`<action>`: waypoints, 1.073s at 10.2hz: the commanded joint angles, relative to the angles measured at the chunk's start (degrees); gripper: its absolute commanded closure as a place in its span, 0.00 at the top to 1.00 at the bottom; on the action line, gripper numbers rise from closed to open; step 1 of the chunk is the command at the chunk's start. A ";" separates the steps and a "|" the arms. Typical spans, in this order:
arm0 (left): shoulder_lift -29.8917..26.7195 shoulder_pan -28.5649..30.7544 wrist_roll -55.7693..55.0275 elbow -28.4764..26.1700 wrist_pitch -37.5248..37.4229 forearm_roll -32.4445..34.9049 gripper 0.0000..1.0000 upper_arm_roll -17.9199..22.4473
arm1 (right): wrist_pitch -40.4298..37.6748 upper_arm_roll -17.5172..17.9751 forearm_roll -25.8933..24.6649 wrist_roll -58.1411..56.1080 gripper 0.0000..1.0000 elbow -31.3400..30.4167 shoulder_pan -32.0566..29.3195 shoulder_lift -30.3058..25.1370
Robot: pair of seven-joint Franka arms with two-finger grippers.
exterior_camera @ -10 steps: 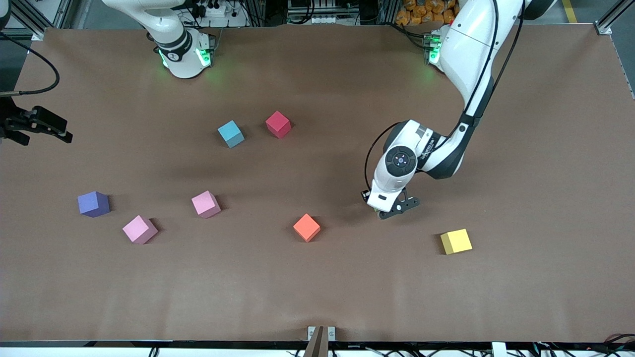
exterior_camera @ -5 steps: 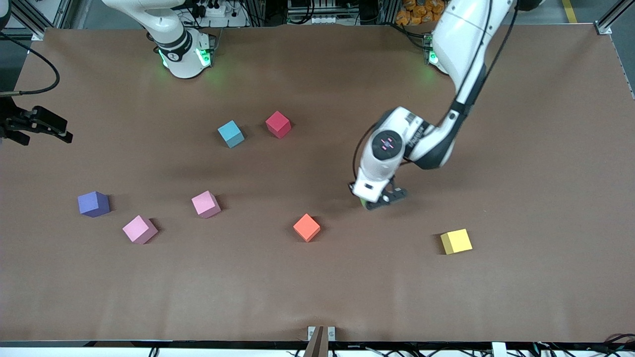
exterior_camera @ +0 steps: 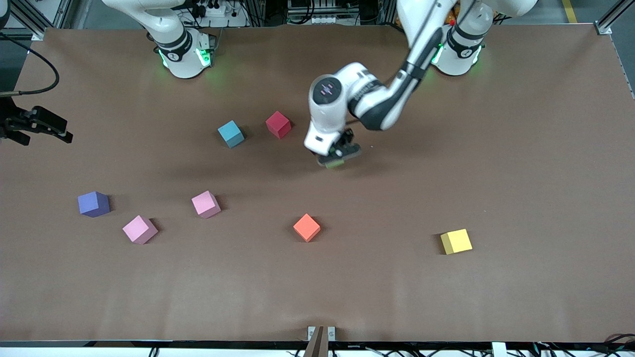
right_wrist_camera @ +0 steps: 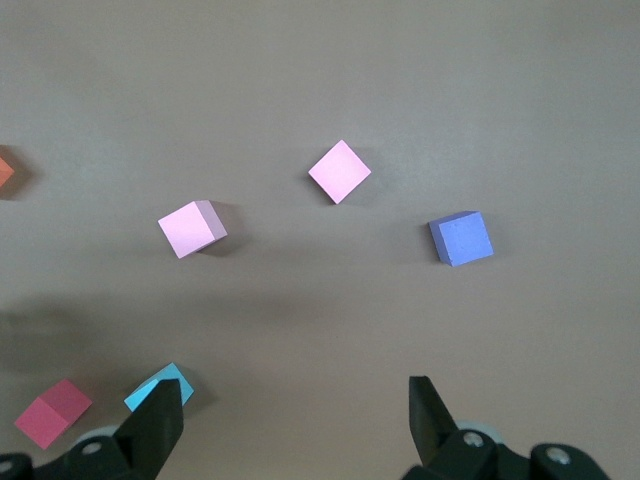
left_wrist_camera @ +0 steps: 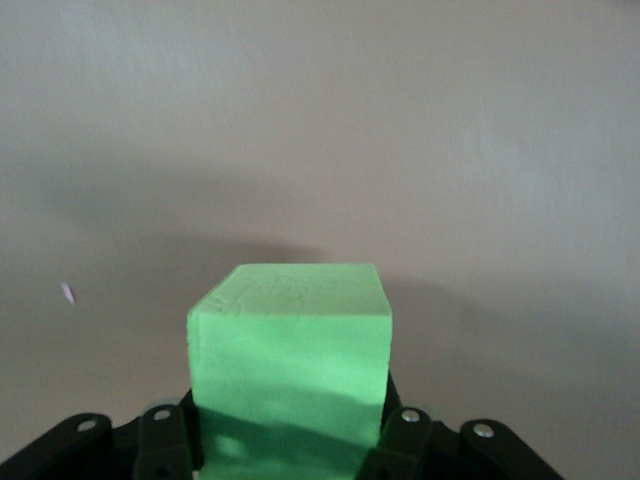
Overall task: Arrange blocks into number 1
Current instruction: 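Carry the green block to mid-table, set it down, open the left gripper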
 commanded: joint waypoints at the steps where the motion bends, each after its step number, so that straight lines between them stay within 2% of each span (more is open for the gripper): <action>1: -1.51 -2.95 -6.12 -0.69 -2.28 1.38 0.00 -2.87 | -0.57 0.73 1.26 -0.02 1.00 0.24 -1.13 -0.04; 6: -1.34 -4.00 -9.57 1.15 -3.52 1.38 0.00 -16.14 | -0.39 1.09 1.26 -0.02 1.00 0.33 -1.39 -0.04; 8: 0.33 -8.20 -9.84 1.51 -3.43 1.46 0.00 -16.43 | -0.39 1.09 1.26 -0.02 1.00 0.33 -1.39 -0.04; 11: 4.54 -9.28 -8.70 1.51 -2.30 5.84 0.00 -16.43 | -0.39 1.09 1.26 -0.02 1.00 0.33 -1.39 -0.04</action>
